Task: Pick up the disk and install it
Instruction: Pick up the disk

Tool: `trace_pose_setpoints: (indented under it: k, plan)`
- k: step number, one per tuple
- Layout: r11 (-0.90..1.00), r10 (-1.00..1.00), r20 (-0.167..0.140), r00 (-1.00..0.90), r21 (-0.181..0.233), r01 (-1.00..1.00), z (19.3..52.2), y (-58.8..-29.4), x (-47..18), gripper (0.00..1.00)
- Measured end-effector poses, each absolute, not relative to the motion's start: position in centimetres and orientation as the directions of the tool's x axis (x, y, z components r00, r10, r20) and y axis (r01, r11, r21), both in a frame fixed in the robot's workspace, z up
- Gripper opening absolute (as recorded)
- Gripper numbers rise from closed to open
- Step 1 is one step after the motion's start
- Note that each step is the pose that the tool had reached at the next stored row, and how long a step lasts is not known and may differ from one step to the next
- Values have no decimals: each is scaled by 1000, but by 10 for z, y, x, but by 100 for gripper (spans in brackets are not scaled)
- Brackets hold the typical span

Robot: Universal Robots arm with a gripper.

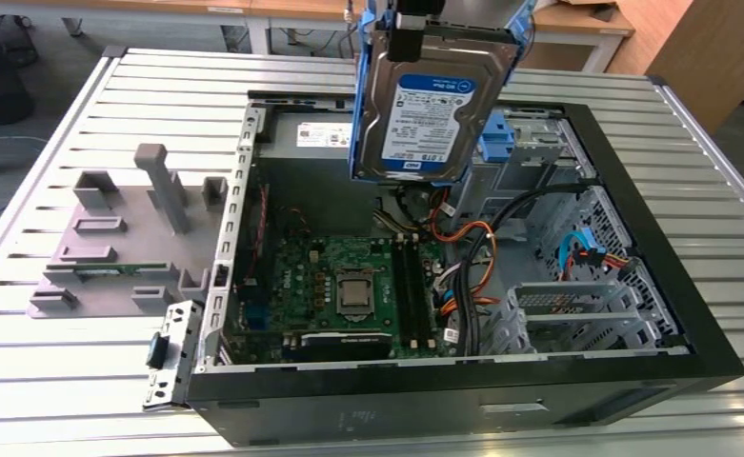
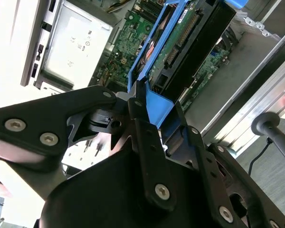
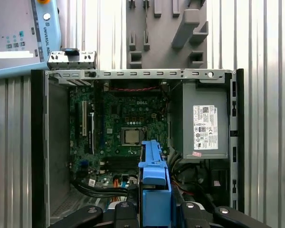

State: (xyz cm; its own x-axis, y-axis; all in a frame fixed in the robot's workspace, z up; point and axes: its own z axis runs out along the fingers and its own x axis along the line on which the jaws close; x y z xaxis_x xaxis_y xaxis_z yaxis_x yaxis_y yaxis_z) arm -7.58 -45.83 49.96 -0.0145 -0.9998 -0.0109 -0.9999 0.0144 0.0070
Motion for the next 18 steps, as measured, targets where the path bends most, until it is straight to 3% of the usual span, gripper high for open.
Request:
trace_pose_setpoints:
  k: [18]
  plan:
    - [15, -1000, -11, -15, 7, -1000, 499, -463, -64, 36]
